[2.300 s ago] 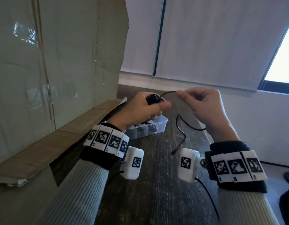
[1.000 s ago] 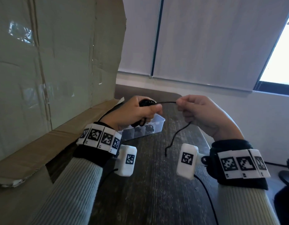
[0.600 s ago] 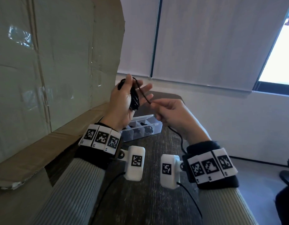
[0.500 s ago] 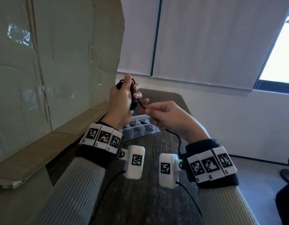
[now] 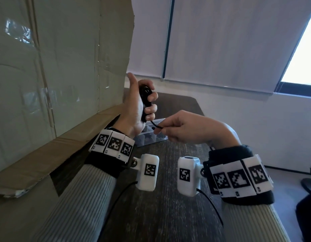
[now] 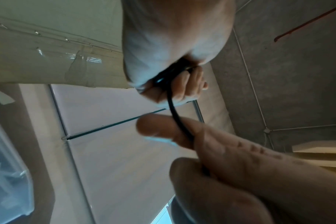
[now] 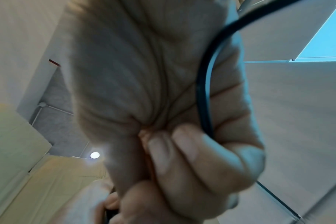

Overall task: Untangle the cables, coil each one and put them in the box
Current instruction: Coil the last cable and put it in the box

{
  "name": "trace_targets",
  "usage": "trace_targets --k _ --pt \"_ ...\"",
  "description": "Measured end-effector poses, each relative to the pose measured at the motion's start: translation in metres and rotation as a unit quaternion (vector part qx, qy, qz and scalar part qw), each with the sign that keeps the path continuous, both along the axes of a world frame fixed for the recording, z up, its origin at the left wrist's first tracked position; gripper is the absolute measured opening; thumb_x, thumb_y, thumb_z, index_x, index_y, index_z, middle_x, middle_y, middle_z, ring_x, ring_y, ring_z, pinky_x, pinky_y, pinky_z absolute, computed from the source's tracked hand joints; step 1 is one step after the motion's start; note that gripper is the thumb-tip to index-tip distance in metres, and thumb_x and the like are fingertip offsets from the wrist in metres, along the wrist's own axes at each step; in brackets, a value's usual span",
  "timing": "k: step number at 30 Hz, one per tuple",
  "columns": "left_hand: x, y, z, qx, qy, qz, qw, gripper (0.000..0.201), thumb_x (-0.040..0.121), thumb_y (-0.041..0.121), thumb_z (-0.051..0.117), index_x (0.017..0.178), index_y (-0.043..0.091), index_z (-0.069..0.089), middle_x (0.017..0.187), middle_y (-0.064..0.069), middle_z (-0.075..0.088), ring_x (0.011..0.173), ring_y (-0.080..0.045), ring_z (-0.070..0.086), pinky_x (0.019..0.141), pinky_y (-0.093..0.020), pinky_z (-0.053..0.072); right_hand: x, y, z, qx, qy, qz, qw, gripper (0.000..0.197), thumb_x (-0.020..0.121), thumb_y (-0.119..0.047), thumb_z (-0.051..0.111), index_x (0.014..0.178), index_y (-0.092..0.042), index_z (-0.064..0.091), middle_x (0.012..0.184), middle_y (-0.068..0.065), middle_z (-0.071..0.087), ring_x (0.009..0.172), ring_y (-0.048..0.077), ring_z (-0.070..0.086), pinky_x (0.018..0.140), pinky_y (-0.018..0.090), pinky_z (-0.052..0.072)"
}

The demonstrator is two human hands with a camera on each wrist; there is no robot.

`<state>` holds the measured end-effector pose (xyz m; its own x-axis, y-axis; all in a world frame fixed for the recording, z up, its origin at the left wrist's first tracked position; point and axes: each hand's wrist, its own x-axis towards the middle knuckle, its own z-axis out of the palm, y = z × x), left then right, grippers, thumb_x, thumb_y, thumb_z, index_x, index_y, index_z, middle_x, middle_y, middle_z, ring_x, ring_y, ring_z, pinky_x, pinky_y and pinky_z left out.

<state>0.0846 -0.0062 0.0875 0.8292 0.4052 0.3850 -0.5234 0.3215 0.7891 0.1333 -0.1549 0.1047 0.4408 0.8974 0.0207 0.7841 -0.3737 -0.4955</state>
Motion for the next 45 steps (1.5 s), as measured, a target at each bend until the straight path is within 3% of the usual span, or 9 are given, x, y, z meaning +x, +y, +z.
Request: trace_targets --k 8,13,19,23,27,31,36,39,45 --pt "0.006 -0.003 -0.007 0.137 0.079 0.115 0.981 0.072 0.098 0.057 0.005 0.068 0.013 0.053 0.063 -0.005 0.061 0.032 -0.010 0.033 0.037 -0.016 0.021 0.003 0.003 -0.001 0.213 -0.057 -0.091 0.971 0.052 0.079 -0.044 0.073 0.123 -0.022 0.057 0.100 -0.005 0.058 0.092 0.011 0.057 0.078 0.030 0.048" --pt "0.013 -0.005 -0.015 0.233 0.185 0.080 0.951 0.079 0.092 0.065 0.005 0.111 0.009 0.058 0.066 -0.009 0.064 0.037 -0.012 0.039 0.038 -0.017 0.029 0.013 0.011 -0.008 0.205 -0.120 -0.112 0.965 0.064 0.068 -0.038 0.081 0.126 -0.027 0.057 0.124 0.004 0.056 0.116 0.020 0.051 0.096 0.040 0.048" --pt "0.004 -0.014 -0.013 0.363 0.185 -0.008 0.913 0.093 0.093 0.060 -0.007 0.065 -0.005 0.053 0.034 -0.003 0.042 0.030 -0.014 0.028 0.039 -0.020 0.022 0.018 0.012 -0.011 0.200 -0.086 -0.080 0.973 0.038 0.082 -0.021 0.072 0.115 -0.038 0.069 0.096 -0.005 0.072 0.076 0.009 0.064 0.079 0.034 0.053" --pt "0.007 -0.011 -0.014 0.337 0.195 -0.010 0.921 0.080 0.091 0.064 -0.006 0.071 0.004 0.045 0.042 -0.002 0.045 0.031 -0.012 0.028 0.037 -0.016 0.023 0.015 0.005 -0.007 0.237 -0.027 -0.044 0.970 0.030 0.080 -0.017 0.075 0.097 -0.042 0.074 0.088 -0.011 0.076 0.080 0.010 0.069 0.084 0.039 0.055" --pt "0.007 -0.009 -0.016 0.336 0.197 -0.042 0.920 0.080 0.090 0.066 -0.006 0.079 0.006 0.046 0.044 -0.003 0.046 0.031 -0.012 0.028 0.038 -0.017 0.024 0.016 0.006 -0.009 0.255 -0.014 -0.050 0.966 0.019 0.082 -0.017 0.075 0.092 -0.032 0.077 0.069 -0.017 0.072 0.056 -0.005 0.059 0.067 0.021 0.044" --pt "0.010 -0.008 -0.014 0.350 0.158 -0.011 0.923 0.081 0.093 0.061 -0.002 0.068 0.008 0.053 0.049 -0.008 0.056 0.038 -0.019 0.040 0.043 -0.023 0.034 0.017 0.009 -0.009 0.285 -0.049 -0.077 0.954 0.016 0.081 -0.020 0.076 0.096 -0.026 0.079 0.077 -0.009 0.075 0.075 0.007 0.070 0.074 0.021 0.052" --pt "0.007 -0.005 -0.010 0.440 0.184 0.158 0.864 0.081 0.094 0.060 0.001 0.059 0.019 0.061 0.059 -0.002 0.064 0.067 -0.020 0.061 0.069 -0.031 0.045 0.017 0.016 -0.010 0.322 -0.097 -0.090 0.938 0.014 0.082 -0.021 0.075 0.096 -0.023 0.079 0.077 0.000 0.075 0.073 0.015 0.069 0.071 0.022 0.055" --pt "0.007 -0.001 -0.014 0.413 0.196 0.088 0.885 0.093 0.091 0.064 -0.004 0.078 0.008 0.070 0.074 -0.011 0.071 0.079 -0.023 0.069 0.081 -0.033 0.051 0.019 0.012 -0.008 0.343 -0.100 -0.088 0.930 0.010 0.082 -0.018 0.075 0.090 -0.022 0.079 0.076 0.003 0.074 0.069 0.015 0.067 0.065 0.014 0.051" --pt "0.010 -0.006 -0.016 0.327 0.215 0.014 0.920 0.102 0.085 0.073 -0.003 0.082 -0.001 0.067 0.067 -0.020 0.065 0.053 -0.025 0.062 0.054 -0.031 0.051 0.019 0.012 -0.011 0.359 -0.132 -0.081 0.921 0.009 0.082 -0.018 0.075 0.090 -0.018 0.079 0.068 -0.010 0.065 0.058 -0.002 0.055 0.060 0.006 0.038"
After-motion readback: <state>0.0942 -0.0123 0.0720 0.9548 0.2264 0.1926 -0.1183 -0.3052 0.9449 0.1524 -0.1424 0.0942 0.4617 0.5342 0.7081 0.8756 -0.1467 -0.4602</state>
